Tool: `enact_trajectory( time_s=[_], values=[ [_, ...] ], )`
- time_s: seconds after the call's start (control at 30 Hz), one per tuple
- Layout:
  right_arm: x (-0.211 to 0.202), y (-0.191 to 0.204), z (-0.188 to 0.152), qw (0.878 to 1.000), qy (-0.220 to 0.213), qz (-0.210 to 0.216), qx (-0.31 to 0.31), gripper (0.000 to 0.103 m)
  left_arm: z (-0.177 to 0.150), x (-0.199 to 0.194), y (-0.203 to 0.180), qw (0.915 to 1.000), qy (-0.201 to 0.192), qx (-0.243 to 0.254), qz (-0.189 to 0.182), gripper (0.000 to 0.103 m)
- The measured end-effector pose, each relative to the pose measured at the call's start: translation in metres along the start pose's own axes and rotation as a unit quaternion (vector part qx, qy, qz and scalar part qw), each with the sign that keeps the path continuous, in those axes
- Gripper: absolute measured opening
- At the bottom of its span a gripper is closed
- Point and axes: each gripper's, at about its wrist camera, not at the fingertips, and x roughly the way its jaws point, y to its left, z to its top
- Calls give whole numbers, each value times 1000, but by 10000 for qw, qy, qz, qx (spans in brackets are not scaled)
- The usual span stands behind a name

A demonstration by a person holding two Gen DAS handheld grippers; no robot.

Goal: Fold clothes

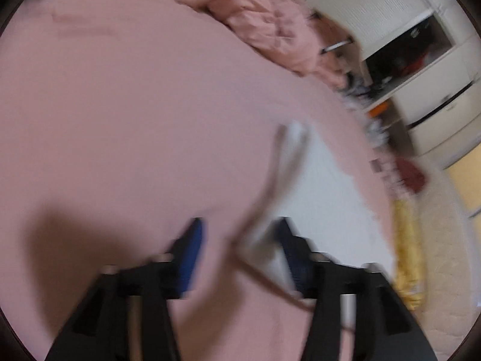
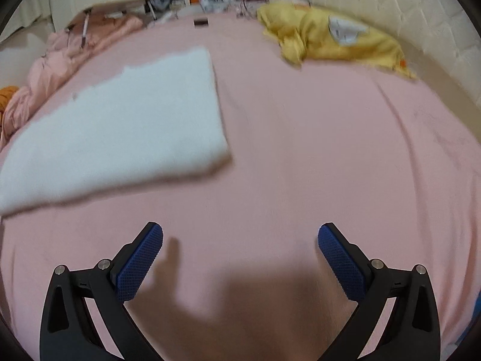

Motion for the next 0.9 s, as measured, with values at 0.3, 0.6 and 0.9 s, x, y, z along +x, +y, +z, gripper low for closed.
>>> enact_trajectory(
  time_s=[0.3, 0.6, 0.9],
  values=[
    [40, 115, 112, 9959, -250, 697, -522, 103, 7, 18, -166, 9684, 175, 2351, -817, 100],
    [84, 125, 73, 9822, -585, 1075, -1422, 103, -7, 107, -154, 9461, 464, 3206, -20, 77],
    [65, 39, 77, 9997, -91, 111, -174, 103, 4, 52, -124, 9516, 303, 3027, 429, 43]
  ],
)
